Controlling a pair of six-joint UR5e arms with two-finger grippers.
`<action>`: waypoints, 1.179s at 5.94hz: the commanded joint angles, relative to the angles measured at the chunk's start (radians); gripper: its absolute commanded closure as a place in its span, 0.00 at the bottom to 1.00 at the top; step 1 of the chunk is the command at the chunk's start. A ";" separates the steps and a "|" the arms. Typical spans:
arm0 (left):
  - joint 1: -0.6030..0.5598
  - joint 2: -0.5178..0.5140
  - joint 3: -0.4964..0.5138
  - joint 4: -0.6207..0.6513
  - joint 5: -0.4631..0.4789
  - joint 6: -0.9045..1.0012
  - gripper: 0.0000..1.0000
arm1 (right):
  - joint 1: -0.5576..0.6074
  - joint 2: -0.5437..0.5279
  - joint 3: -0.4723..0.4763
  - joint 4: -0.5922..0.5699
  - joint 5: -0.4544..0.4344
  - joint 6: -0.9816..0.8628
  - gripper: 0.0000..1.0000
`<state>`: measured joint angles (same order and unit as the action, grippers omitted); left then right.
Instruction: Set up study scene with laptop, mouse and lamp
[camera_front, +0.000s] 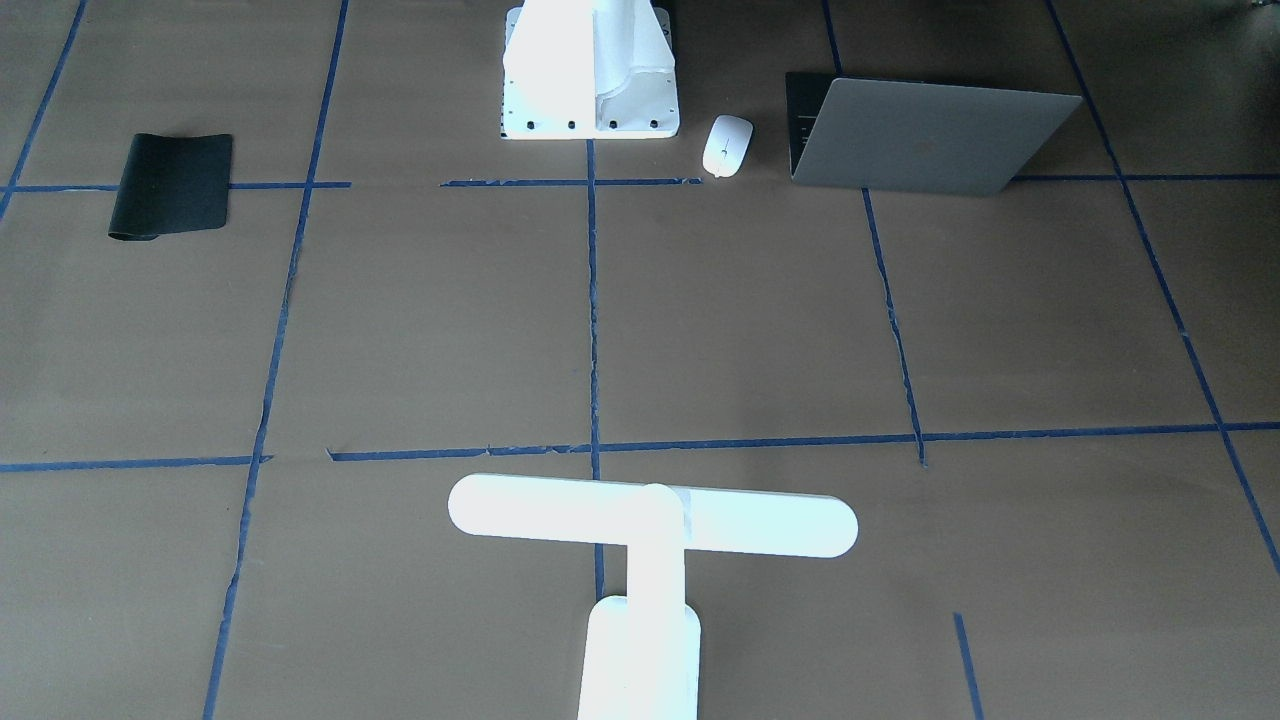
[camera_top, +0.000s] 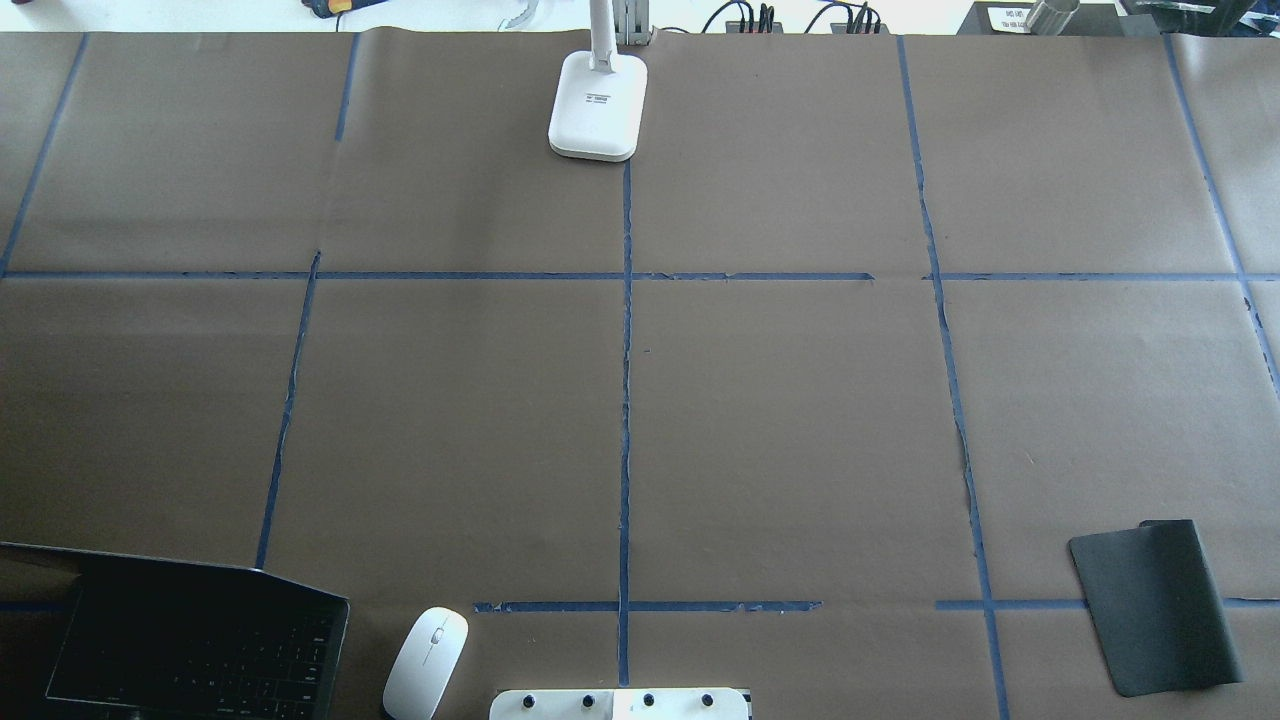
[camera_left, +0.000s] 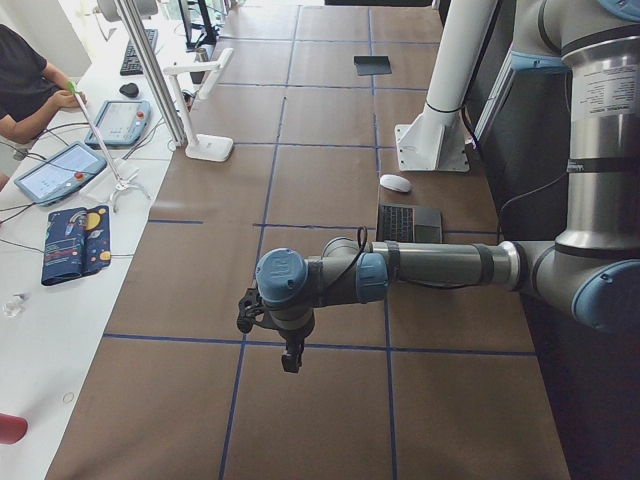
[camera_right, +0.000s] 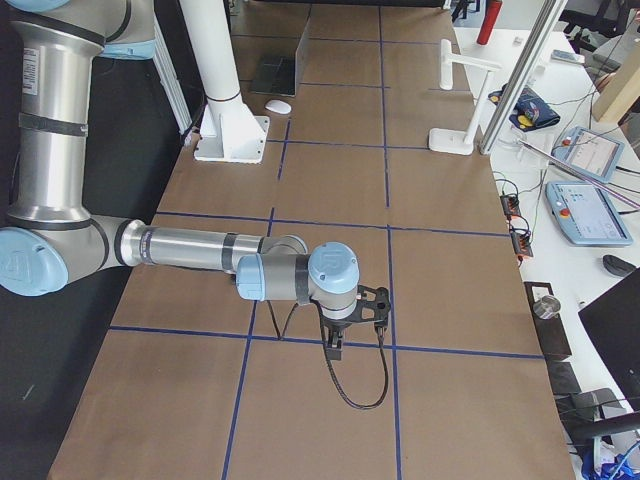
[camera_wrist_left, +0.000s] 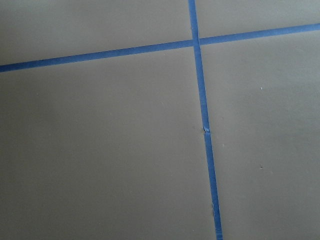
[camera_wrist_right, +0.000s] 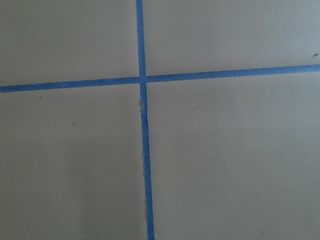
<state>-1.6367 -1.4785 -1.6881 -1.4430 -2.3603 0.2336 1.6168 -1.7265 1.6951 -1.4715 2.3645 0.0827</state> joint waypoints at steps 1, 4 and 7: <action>0.000 0.004 -0.098 0.013 0.004 -0.171 0.00 | 0.000 0.011 0.005 -0.004 0.002 0.000 0.00; 0.005 0.012 -0.319 0.178 0.006 -0.426 0.00 | -0.003 0.030 -0.003 0.002 -0.001 0.003 0.00; 0.101 0.062 -0.545 0.260 0.004 -0.836 0.00 | -0.005 0.027 -0.025 0.007 -0.001 0.003 0.00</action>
<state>-1.5876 -1.4453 -2.1583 -1.1923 -2.3568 -0.4585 1.6130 -1.6989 1.6746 -1.4661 2.3639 0.0855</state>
